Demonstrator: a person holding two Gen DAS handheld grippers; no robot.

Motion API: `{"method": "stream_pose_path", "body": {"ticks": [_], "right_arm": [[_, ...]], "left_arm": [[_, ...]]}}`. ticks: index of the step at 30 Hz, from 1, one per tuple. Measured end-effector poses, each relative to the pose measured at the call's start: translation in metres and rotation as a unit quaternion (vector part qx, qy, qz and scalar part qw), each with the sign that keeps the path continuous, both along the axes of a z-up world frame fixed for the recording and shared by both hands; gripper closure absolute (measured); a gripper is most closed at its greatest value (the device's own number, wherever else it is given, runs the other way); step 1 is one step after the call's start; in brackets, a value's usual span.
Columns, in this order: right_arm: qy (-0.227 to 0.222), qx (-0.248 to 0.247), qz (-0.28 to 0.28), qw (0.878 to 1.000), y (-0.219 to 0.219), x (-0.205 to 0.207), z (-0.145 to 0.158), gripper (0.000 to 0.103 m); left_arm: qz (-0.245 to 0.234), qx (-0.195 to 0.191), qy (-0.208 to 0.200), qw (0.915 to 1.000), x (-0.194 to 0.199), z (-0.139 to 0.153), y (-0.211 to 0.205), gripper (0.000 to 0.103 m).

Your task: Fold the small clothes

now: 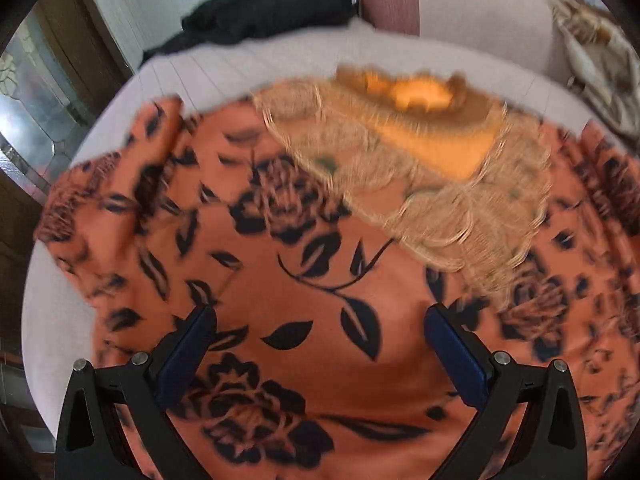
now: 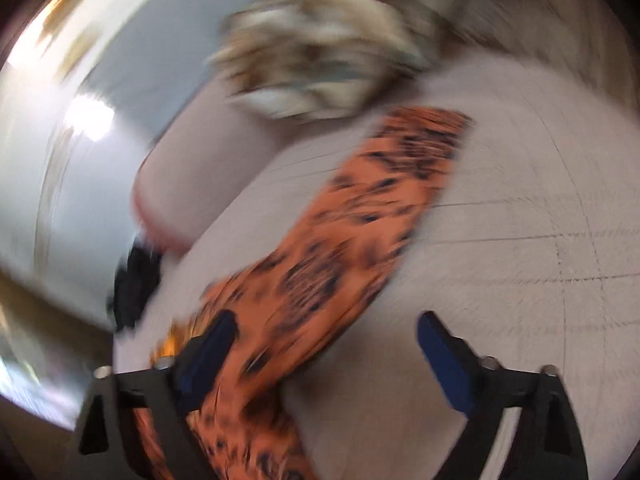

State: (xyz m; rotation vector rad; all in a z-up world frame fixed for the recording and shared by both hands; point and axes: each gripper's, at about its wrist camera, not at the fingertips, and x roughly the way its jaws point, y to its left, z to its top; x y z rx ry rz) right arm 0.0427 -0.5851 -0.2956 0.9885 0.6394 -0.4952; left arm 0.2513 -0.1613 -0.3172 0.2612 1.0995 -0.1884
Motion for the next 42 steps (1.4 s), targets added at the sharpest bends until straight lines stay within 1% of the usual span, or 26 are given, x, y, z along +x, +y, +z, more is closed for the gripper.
{"method": "stream_pose_path", "body": {"ticks": [1, 2, 4, 6, 8, 10, 12, 14, 15, 16, 17, 18, 20, 21, 22, 24, 26, 27, 29, 32, 34, 35, 36, 38, 41, 42], "right_arm": [[-0.014, 0.027, -0.015, 0.999, -0.018, -0.001, -0.010, 0.022], [-0.022, 0.045, -0.031, 0.998, -0.037, 0.000, -0.020, 0.024], [-0.009, 0.053, -0.082, 0.995, -0.065, 0.003, -0.034, 0.026], [-0.025, 0.065, -0.117, 0.991, -0.084, 0.006, -0.046, 0.028], [-0.036, 0.061, -0.140, 0.988, -0.099, 0.013, -0.051, 0.027], [-0.031, 0.056, -0.148, 0.987, -0.109, 0.025, -0.048, 0.028], [-0.017, 0.031, -0.143, 0.989, -0.113, 0.042, -0.043, 0.029], [0.011, -0.004, -0.131, 0.991, -0.116, 0.058, -0.039, 0.041], [0.024, -0.019, -0.131, 0.991, -0.115, 0.063, -0.037, 0.067], [0.033, -0.025, -0.127, 0.991, -0.115, 0.068, -0.037, 0.090], [0.033, -0.015, -0.123, 0.992, -0.115, 0.070, -0.038, 0.091], [0.029, -0.015, -0.127, 0.991, -0.113, 0.068, -0.037, 0.091], [0.001, -0.027, -0.128, 0.991, -0.101, 0.063, -0.022, 0.092], [-0.016, -0.036, -0.127, 0.991, -0.093, 0.055, -0.017, 0.092], [-0.037, -0.046, -0.121, 0.991, -0.083, 0.051, -0.004, 0.093], [-0.066, -0.067, -0.100, 0.991, -0.064, 0.050, 0.019, 0.093], [-0.094, -0.091, -0.065, 0.989, -0.034, 0.051, 0.052, 0.093], [-0.104, -0.099, -0.048, 0.989, -0.019, 0.055, 0.066, 0.093], [-0.125, -0.109, -0.005, 0.986, 0.017, 0.064, 0.095, 0.093], [-0.147, -0.116, 0.063, 0.980, 0.082, 0.082, 0.125, 0.093], [-0.155, -0.119, 0.103, 0.975, 0.126, 0.096, 0.133, 0.092], [-0.158, -0.116, 0.128, 0.972, 0.154, 0.109, 0.133, 0.093], [-0.158, -0.113, 0.144, 0.970, 0.172, 0.116, 0.131, 0.093], [-0.158, -0.100, 0.178, 0.966, 0.217, 0.136, 0.122, 0.093], [-0.150, -0.076, 0.225, 0.960, 0.281, 0.174, 0.095, 0.093], [-0.147, -0.067, 0.235, 0.959, 0.295, 0.181, 0.087, 0.093]], "left_arm": [[-0.002, -0.016, -0.005, 0.9999, 0.001, -0.001, 0.001, 0.000], [-0.004, -0.021, -0.006, 0.9998, 0.003, 0.001, 0.001, 0.000], [-0.012, -0.025, -0.002, 0.9996, 0.006, -0.003, 0.000, 0.000], [-0.015, -0.032, -0.007, 0.9994, 0.005, -0.005, 0.001, 0.000], [-0.020, -0.028, -0.014, 0.9993, 0.001, -0.008, -0.001, 0.000], [-0.017, -0.033, -0.014, 0.9992, 0.000, -0.010, -0.002, 0.000], [-0.012, -0.040, -0.015, 0.9990, 0.001, -0.012, -0.001, 0.000], [-0.009, -0.046, -0.023, 0.9986, -0.001, -0.017, -0.002, 0.000], [-0.010, -0.043, -0.023, 0.9987, 0.000, -0.019, -0.002, 0.000], [-0.011, -0.043, -0.022, 0.9988, 0.001, -0.019, -0.001, 0.000], [-0.012, -0.043, -0.020, 0.9988, 0.003, -0.009, -0.001, 0.000], [-0.013, -0.043, -0.020, 0.9988, 0.005, -0.008, 0.000, 0.000], [-0.023, -0.031, -0.018, 0.9991, 0.008, -0.004, -0.004, 0.000], [-0.024, -0.028, -0.018, 0.9991, 0.014, -0.004, -0.002, 0.000], [-0.020, -0.021, -0.027, 0.9992, 0.017, 0.003, -0.004, 0.000], [-0.002, 0.002, -0.073, 0.9973, 0.017, 0.019, -0.001, 0.000], [0.006, 0.008, -0.105, 0.9944, 0.021, 0.028, 0.008, 0.000], [0.020, 0.006, -0.131, 0.9911, 0.022, 0.042, 0.019, 0.000], [0.042, 0.005, -0.148, 0.9881, 0.026, 0.051, 0.034, 0.000], [0.108, 0.015, -0.157, 0.9816, 0.040, 0.058, 0.075, 0.000], [0.144, 0.003, -0.151, 0.9781, 0.046, 0.062, 0.103, 0.000], [0.159, -0.002, -0.148, 0.9761, 0.046, 0.064, 0.117, 0.000], [0.182, -0.007, -0.145, 0.9725, 0.048, 0.063, 0.133, 0.000], [0.206, -0.008, -0.143, 0.9680, 0.055, 0.062, 0.154, 0.000], [0.227, -0.007, -0.141, 0.9637, 0.063, 0.062, 0.177, 0.000], [0.231, -0.009, -0.140, 0.9628, 0.065, 0.060, 0.183, 0.000]]}}
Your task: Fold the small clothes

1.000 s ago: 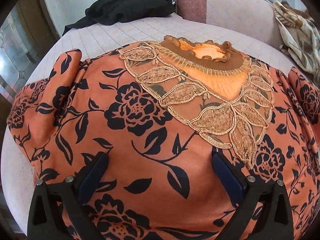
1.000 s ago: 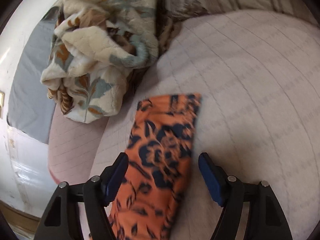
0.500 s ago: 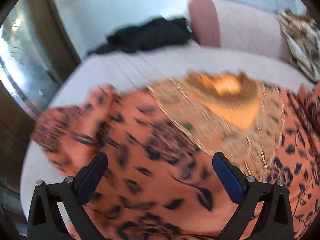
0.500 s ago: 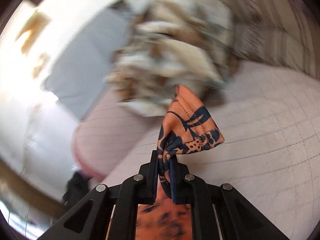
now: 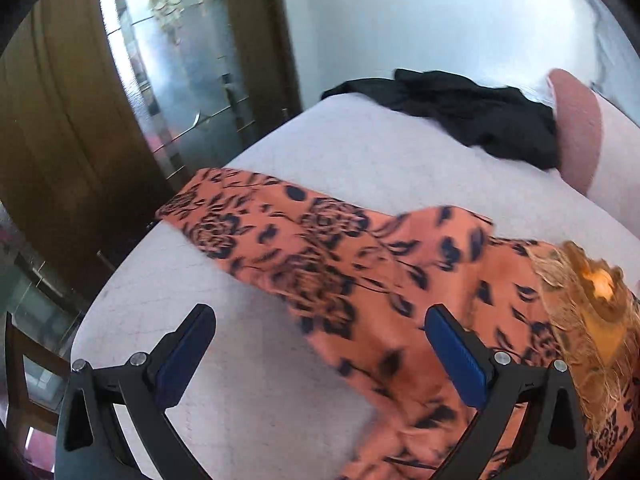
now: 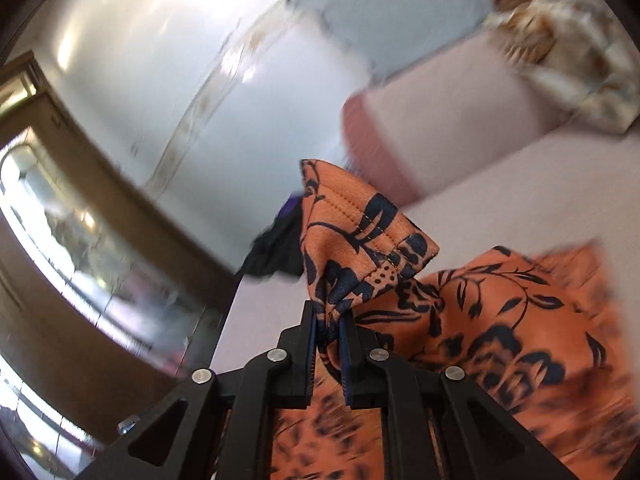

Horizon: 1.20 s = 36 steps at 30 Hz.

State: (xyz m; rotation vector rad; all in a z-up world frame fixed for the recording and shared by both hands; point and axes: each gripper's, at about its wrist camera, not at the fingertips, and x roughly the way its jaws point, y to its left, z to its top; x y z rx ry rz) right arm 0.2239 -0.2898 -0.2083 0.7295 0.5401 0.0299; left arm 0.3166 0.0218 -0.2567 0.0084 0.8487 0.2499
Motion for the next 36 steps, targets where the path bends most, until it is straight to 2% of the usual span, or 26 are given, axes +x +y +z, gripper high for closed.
{"method": "stream_pose_path", "body": {"ticks": [2, 5, 6, 7, 9, 11, 14, 17, 19, 20, 21, 23, 24, 25, 27, 29, 30, 32, 36], "right_arm": [[0.019, 0.016, 0.026, 0.999, 0.032, 0.022, -0.024, 0.092], [0.073, 0.019, 0.063, 0.995, 0.076, 0.042, -0.059, 0.085], [0.094, 0.023, 0.082, 0.992, 0.090, 0.040, -0.073, 0.076], [0.108, 0.034, 0.102, 0.988, 0.100, 0.044, -0.085, 0.056], [0.117, 0.072, 0.138, 0.981, 0.111, 0.044, -0.104, 0.026], [0.101, 0.084, 0.138, 0.982, 0.110, 0.034, -0.109, 0.026], [0.063, 0.056, 0.102, 0.991, 0.087, 0.011, -0.097, 0.026], [0.062, 0.004, 0.042, 0.997, 0.049, -0.010, -0.081, 0.028], [0.066, -0.033, 0.004, 0.997, 0.025, -0.020, -0.079, 0.040], [0.071, -0.050, -0.021, 0.996, 0.009, -0.031, -0.078, 0.042], [0.077, -0.060, -0.045, 0.994, -0.009, -0.042, -0.077, 0.044], [0.087, -0.068, -0.088, 0.990, -0.042, -0.062, -0.080, 0.048], [0.093, -0.071, -0.104, 0.988, -0.056, -0.070, -0.084, 0.049], [0.102, -0.072, -0.117, 0.985, -0.069, -0.076, -0.088, 0.049], [0.145, -0.066, -0.128, 0.979, -0.096, -0.080, -0.106, 0.049], [0.186, -0.053, -0.113, 0.975, -0.110, -0.076, -0.126, 0.059], [0.182, -0.070, -0.117, 0.974, -0.111, -0.077, -0.126, 0.063], [0.186, -0.083, -0.108, 0.973, -0.108, -0.072, -0.118, 0.062], [0.153, -0.067, -0.096, 0.981, -0.099, -0.057, -0.100, 0.062]], "left_arm": [[0.009, -0.002, 0.001, 1.0000, 0.002, -0.002, 0.007, 0.000], [0.023, -0.002, 0.002, 0.9997, 0.006, -0.001, 0.021, 0.000], [0.026, -0.002, 0.002, 0.9997, 0.005, 0.000, 0.023, 0.000], [0.027, -0.004, 0.002, 0.9996, 0.005, 0.000, 0.025, 0.000], [0.023, -0.009, 0.002, 0.9997, 0.005, 0.000, 0.024, 0.000], [0.009, -0.018, -0.004, 0.9998, 0.002, 0.004, 0.018, 0.000], [-0.032, -0.052, -0.025, 0.9978, -0.004, 0.013, 0.003, 0.000], [-0.119, -0.099, -0.020, 0.9877, -0.006, 0.012, -0.031, 0.000], [-0.150, -0.112, -0.012, 0.9822, -0.006, 0.009, -0.048, 0.000], [-0.161, -0.115, -0.011, 0.9802, -0.006, 0.008, -0.056, 0.000], [-0.174, -0.113, -0.012, 0.9781, -0.006, 0.006, -0.065, 0.002], [-0.200, -0.103, -0.010, 0.9743, -0.006, 0.003, -0.085, 0.016], [-0.208, -0.097, -0.004, 0.9733, -0.005, -0.001, -0.093, 0.020], [-0.216, -0.089, 0.013, 0.9723, -0.002, -0.009, -0.102, 0.025], [-0.214, -0.061, 0.070, 0.9724, 0.009, -0.035, -0.118, 0.025], [-0.199, -0.030, 0.119, 0.9723, 0.017, -0.059, -0.125, 0.024], [-0.197, -0.022, 0.102, 0.9748, 0.016, -0.059, -0.128, 0.024], [-0.198, -0.017, 0.104, 0.9745, 0.016, -0.051, -0.131, 0.024], [-0.200, -0.046, 0.085, 0.9750, 0.013, -0.035, -0.129, 0.024]]}}
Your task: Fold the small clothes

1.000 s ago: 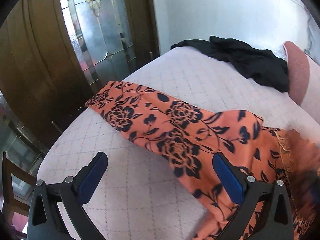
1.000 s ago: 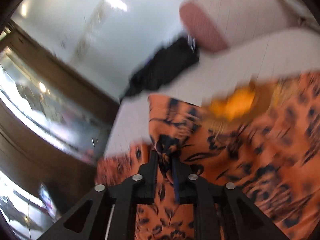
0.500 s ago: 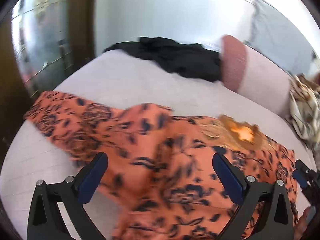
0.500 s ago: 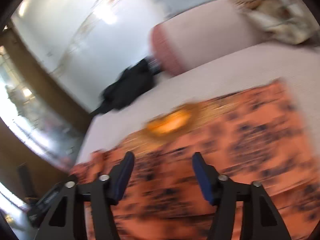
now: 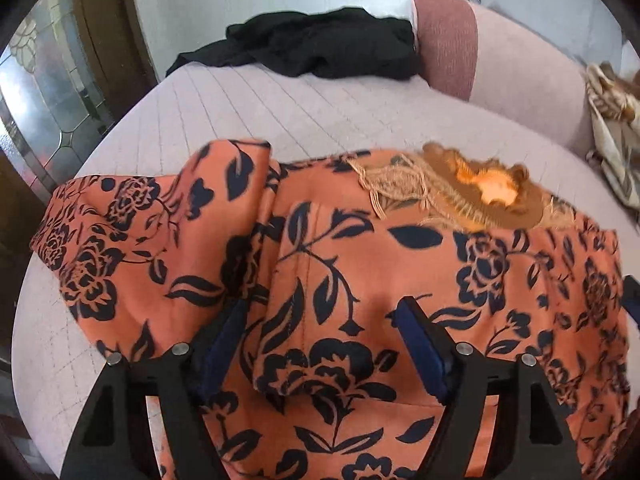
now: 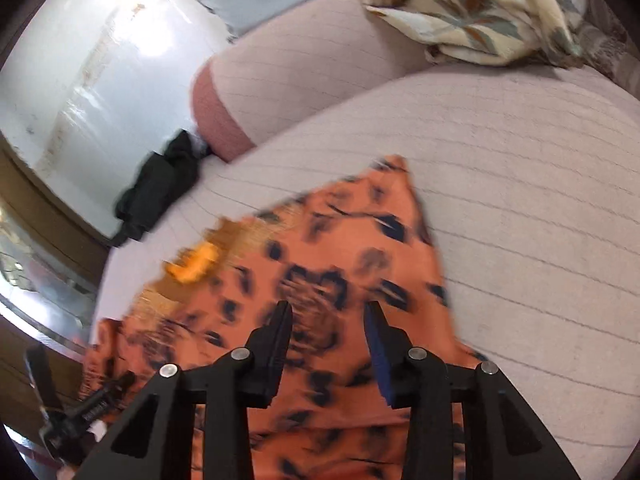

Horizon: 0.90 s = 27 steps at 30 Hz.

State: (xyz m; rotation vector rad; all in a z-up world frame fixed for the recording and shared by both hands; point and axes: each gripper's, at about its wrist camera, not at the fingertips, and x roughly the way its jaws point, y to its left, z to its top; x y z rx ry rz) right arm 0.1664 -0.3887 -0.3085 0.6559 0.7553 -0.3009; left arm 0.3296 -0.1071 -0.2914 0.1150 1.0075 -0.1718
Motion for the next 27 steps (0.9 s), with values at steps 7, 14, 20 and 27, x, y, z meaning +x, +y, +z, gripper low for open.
{"method": "stream_pose_path", "body": {"ticks": [7, 14, 20, 27], "right_arm": [[0.101, -0.085, 0.064, 0.989, 0.072, 0.058, -0.014, 0.049], [0.045, -0.083, 0.204, 0.974, 0.196, 0.107, 0.025, 0.048], [0.010, -0.113, 0.348, 0.931, 0.342, 0.135, 0.046, 0.036], [0.013, -0.127, 0.451, 0.883, 0.498, 0.185, 0.014, 0.033]], "left_arm": [[0.097, -0.046, -0.042, 0.9933, 0.012, 0.038, 0.070, 0.024], [0.331, -0.028, -0.055, 0.9417, 0.010, 0.055, 0.227, 0.023], [0.496, -0.061, -0.031, 0.8657, -0.016, 0.043, 0.356, 0.023], [0.582, -0.080, -0.044, 0.8080, -0.050, 0.038, 0.421, 0.023]]}}
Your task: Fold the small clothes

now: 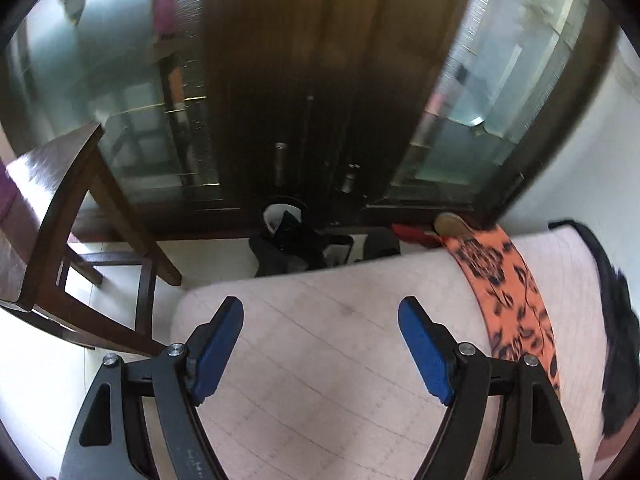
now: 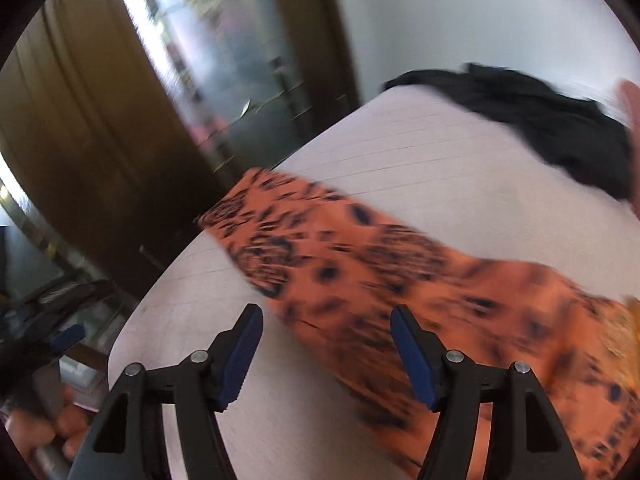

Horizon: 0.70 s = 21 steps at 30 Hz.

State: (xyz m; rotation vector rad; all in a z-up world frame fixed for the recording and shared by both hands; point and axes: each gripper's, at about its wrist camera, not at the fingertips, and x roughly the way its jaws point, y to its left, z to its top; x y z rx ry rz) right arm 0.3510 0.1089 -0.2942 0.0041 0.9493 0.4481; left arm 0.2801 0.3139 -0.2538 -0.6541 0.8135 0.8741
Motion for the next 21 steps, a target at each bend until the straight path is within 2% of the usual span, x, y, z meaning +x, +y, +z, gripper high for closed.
{"method": "stream_pose_path", "body": {"ticks": [3, 5, 6, 8, 10, 11, 12, 13, 14, 17, 21], "right_arm": [[0.020, -0.015, 0.026, 0.999, 0.046, 0.014, -0.025, 0.033], [0.015, -0.050, 0.042, 0.998, 0.078, 0.020, -0.041, 0.033], [0.003, -0.073, 0.043, 0.996, 0.088, 0.022, -0.049, 0.031], [-0.051, -0.123, 0.040, 0.990, 0.109, 0.026, -0.056, 0.030], [-0.062, -0.130, 0.036, 0.989, 0.117, 0.035, -0.056, 0.034], [-0.057, -0.121, 0.026, 0.991, 0.116, 0.044, -0.055, 0.045], [-0.059, -0.119, 0.022, 0.991, 0.116, 0.051, -0.054, 0.078], [-0.065, -0.132, 0.012, 0.989, 0.115, 0.057, -0.051, 0.093], [-0.070, -0.134, 0.002, 0.988, 0.111, 0.061, -0.047, 0.093], [-0.088, -0.075, -0.026, 0.993, 0.075, 0.060, -0.019, 0.094], [-0.114, 0.028, -0.082, 0.990, -0.009, 0.039, 0.026, 0.094]], "left_arm": [[-0.004, -0.001, 0.005, 1.0000, 0.001, -0.003, 0.004, 0.023], [-0.012, -0.002, 0.008, 0.9999, 0.005, -0.005, 0.005, 0.023], [-0.016, -0.004, 0.007, 0.9998, 0.009, -0.006, 0.005, 0.023], [-0.021, -0.003, 0.003, 0.9998, 0.012, -0.004, 0.002, 0.023], [-0.024, -0.002, 0.001, 0.9997, 0.011, 0.001, -0.001, 0.023], [-0.028, -0.002, -0.001, 0.9996, 0.012, 0.002, -0.003, 0.023], [-0.029, -0.001, -0.002, 0.9996, 0.012, 0.003, -0.003, 0.023], [-0.033, -0.002, -0.002, 0.9995, 0.014, 0.003, -0.005, 0.023], [-0.036, -0.005, -0.002, 0.9993, 0.015, 0.002, -0.007, 0.023], [-0.060, -0.016, -0.006, 0.9980, 0.025, 0.001, -0.023, 0.023], [-0.111, -0.013, -0.006, 0.9937, 0.040, 0.005, -0.055, 0.023]]}}
